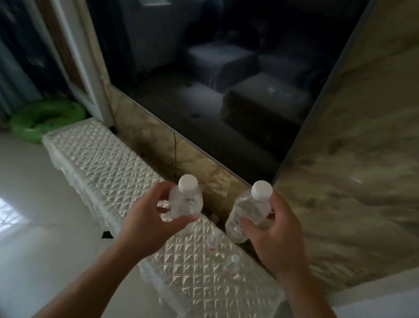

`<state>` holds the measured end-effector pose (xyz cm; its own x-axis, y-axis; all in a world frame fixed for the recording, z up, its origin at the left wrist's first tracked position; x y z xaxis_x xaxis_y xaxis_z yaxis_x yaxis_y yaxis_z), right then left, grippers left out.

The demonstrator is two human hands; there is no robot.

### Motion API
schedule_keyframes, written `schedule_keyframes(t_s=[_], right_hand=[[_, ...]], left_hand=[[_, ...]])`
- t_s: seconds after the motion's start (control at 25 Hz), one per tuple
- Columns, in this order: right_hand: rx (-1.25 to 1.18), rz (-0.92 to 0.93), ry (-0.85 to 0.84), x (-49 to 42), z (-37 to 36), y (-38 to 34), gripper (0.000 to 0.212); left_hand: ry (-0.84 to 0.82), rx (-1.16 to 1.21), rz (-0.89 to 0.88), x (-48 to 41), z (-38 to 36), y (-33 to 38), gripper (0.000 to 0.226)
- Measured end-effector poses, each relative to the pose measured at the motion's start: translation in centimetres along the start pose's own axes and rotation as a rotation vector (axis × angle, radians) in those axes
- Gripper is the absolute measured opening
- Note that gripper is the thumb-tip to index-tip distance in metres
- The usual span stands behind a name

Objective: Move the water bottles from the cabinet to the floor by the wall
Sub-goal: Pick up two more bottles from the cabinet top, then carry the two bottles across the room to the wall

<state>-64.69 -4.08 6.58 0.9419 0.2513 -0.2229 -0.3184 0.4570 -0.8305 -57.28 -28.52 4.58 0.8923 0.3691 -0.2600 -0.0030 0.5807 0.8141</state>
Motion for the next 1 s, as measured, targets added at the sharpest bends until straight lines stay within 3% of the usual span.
schedule_keyframes(t_s=[0.48,0.72,1.0], right_hand=[[-0.08,0.219,-0.324,-0.7,-8.6,-7.3,0.052],[-0.123,0.269,-0.469,0.7,-16.6,-12.8,0.058],[-0.119,0.319,-0.526,2.0,-27.6,-19.4,0.061]], left_hand=[[0.389,-0.055,0.133,6.8,10.4,-1.6,0.071],[0.52,-0.082,0.207,9.8,17.7,-5.8,0.073],[0.62,-0.085,0.254,11.5,27.6,-12.4,0.076]])
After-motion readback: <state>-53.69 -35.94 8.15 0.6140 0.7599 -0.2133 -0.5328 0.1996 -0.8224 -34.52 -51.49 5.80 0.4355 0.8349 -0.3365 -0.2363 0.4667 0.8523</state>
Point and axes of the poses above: each hand's wrist, its own x-axis away from the middle knuckle, its own z-axis out of the back of the hand, y = z × x, the point moved 4 cm from there along -x, towards the middle knuckle
